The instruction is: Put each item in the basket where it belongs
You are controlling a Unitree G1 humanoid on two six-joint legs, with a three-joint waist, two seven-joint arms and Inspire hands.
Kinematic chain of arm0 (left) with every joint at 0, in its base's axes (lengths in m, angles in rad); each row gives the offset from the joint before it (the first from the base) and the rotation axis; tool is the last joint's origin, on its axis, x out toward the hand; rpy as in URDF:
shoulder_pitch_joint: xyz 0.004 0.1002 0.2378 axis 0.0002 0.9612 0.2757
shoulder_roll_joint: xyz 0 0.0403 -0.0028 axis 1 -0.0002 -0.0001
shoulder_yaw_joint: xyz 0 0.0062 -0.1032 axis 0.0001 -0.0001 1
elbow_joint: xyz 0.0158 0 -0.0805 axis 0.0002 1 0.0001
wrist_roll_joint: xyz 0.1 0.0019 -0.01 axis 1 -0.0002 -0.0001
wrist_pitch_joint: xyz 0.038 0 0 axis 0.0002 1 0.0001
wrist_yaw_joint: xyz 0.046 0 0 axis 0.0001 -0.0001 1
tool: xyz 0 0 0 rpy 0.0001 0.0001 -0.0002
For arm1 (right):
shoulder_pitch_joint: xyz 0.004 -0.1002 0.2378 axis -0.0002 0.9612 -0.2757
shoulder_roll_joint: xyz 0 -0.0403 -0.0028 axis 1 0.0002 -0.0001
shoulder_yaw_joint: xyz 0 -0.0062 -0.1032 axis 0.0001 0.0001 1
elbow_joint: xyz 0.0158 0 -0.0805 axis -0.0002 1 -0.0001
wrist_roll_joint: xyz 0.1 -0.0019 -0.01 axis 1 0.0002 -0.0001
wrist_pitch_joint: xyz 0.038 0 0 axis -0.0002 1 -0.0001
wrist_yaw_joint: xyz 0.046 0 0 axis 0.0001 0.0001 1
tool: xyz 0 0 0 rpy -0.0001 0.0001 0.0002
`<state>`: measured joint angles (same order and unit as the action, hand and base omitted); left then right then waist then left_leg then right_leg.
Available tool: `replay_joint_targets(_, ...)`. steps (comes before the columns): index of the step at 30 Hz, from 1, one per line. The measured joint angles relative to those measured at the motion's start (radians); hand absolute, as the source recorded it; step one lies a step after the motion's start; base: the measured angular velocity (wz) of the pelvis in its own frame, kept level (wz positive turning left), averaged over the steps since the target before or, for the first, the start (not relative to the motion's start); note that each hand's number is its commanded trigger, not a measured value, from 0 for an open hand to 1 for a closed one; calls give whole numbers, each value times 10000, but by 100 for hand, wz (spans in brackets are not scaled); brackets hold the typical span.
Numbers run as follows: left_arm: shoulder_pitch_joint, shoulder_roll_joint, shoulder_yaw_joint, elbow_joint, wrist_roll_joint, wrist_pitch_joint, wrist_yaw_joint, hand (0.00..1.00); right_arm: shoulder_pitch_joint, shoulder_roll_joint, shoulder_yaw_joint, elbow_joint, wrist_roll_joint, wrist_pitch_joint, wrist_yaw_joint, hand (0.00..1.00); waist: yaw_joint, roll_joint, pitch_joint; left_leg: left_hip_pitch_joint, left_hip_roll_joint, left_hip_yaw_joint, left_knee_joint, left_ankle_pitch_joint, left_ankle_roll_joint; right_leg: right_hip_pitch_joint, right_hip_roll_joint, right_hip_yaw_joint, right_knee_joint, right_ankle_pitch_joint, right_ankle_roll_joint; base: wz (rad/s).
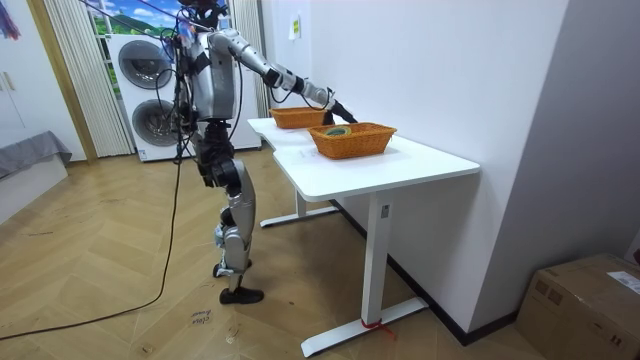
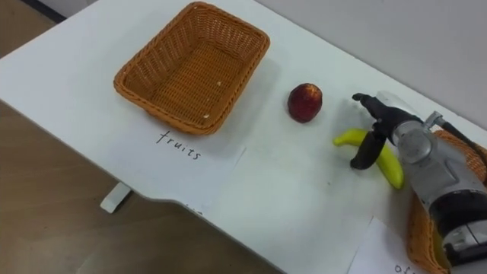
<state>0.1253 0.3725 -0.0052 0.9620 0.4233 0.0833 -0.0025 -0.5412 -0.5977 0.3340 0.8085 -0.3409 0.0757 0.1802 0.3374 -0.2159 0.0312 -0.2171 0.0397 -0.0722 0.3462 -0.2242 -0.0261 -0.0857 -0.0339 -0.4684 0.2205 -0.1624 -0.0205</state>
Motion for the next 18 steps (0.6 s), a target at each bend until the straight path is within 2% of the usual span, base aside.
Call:
replay_joint_targets(11, -182, 5, -119, 7, -1, 23, -177, 0, -176, -777, 1283, 95, 870, 84, 1418, 0, 206, 199, -37, 175, -21, -121, -36, 52, -41, 170, 14, -2, -4, 0, -1, 1)
replay_joint_targets(18, -178, 13, -315, 119, 11, 19, -554, 0, -233, -783, 1349, 449, 970, 149, 1866, 0, 291, 155, -39, 197, -19, -161, -99, 152, -80, 167, 25, -32, -5, 28, -49, 1)
